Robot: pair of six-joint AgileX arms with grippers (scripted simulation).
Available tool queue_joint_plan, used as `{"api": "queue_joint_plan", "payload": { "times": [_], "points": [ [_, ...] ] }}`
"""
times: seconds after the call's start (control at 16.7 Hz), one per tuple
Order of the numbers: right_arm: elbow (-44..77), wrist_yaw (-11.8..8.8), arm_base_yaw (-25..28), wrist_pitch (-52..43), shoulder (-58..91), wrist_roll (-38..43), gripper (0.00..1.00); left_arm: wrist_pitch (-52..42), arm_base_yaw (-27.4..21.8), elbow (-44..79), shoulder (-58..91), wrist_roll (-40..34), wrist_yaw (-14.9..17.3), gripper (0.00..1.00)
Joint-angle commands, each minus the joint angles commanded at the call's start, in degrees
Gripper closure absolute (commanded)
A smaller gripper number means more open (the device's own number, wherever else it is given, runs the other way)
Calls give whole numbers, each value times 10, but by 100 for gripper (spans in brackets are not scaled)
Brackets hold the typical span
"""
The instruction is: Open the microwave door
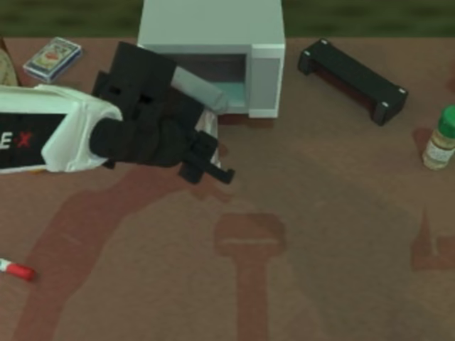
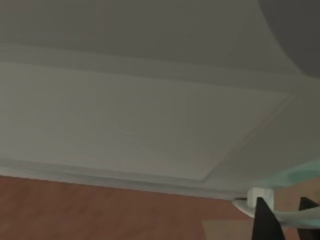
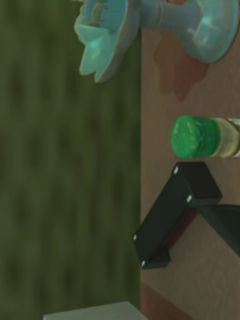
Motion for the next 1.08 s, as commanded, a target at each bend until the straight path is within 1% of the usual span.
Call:
{"api": "queue_joint_plan", "payload": {
  "times": [0.48, 0.6, 1.08],
  "points": [
    [0, 0, 0, 0, 0, 0, 0, 0, 0, 0, 0, 0, 0, 100],
    [0, 0, 0, 0, 0, 0, 0, -1, -4, -1, 0, -2, 5, 100],
    [0, 0, 0, 0, 0, 0, 0, -7, 19, -13, -12, 44, 36, 100]
  ]
}}
